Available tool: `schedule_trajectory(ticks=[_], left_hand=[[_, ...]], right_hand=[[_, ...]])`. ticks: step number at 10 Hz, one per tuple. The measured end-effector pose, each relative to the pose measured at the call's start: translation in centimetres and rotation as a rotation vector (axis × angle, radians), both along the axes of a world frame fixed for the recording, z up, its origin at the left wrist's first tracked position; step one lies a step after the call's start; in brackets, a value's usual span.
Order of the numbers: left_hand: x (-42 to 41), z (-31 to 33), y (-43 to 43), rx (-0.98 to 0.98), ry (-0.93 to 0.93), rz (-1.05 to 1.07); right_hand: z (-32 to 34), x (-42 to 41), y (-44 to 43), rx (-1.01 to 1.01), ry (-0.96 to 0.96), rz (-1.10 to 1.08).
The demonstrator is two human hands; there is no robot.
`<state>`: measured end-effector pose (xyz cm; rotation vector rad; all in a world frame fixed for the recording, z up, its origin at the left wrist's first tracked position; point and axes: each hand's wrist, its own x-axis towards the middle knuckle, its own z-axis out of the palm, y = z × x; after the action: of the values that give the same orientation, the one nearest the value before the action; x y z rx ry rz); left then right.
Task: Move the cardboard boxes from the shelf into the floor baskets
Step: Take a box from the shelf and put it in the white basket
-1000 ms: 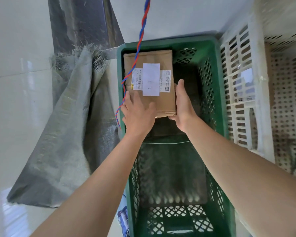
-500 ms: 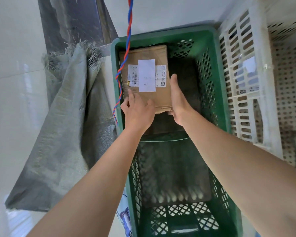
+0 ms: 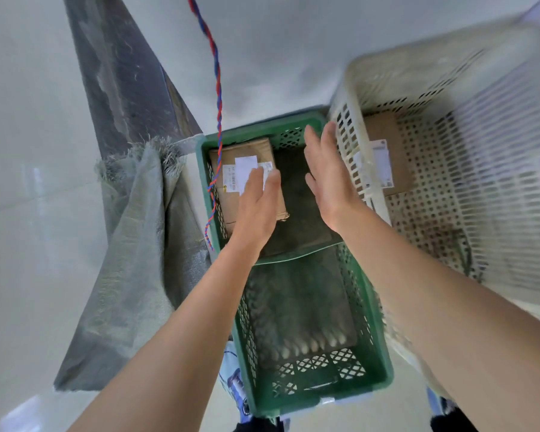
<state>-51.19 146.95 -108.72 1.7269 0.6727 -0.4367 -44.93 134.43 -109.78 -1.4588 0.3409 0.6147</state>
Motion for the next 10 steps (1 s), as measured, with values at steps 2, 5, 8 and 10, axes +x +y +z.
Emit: schedule_trajectory(ticks=[2,5,8,10], left_hand=[[-0.2,13.3,-3.1,-0.231,-0.043,0.031],[-2.7,36.8,-12.2,-0.241,-0.228,-0.124],[-6.8,55.0,-30.7,-0.375,-0.377,-0.244],[-9.3,64.1,-44.0,-0.363,-0.577,-0.387]], right_hand=[[14.1,-3.0,-3.2,0.047,-0.118,-0.081],[37.5,-8.3,-14.2,0.029,-0.291,-0.243],[56.9,-13.9,-32.5,0.112,-0.531,-0.352],[64.3,-16.4,-45.9,0.091,-0.677,-0.425]])
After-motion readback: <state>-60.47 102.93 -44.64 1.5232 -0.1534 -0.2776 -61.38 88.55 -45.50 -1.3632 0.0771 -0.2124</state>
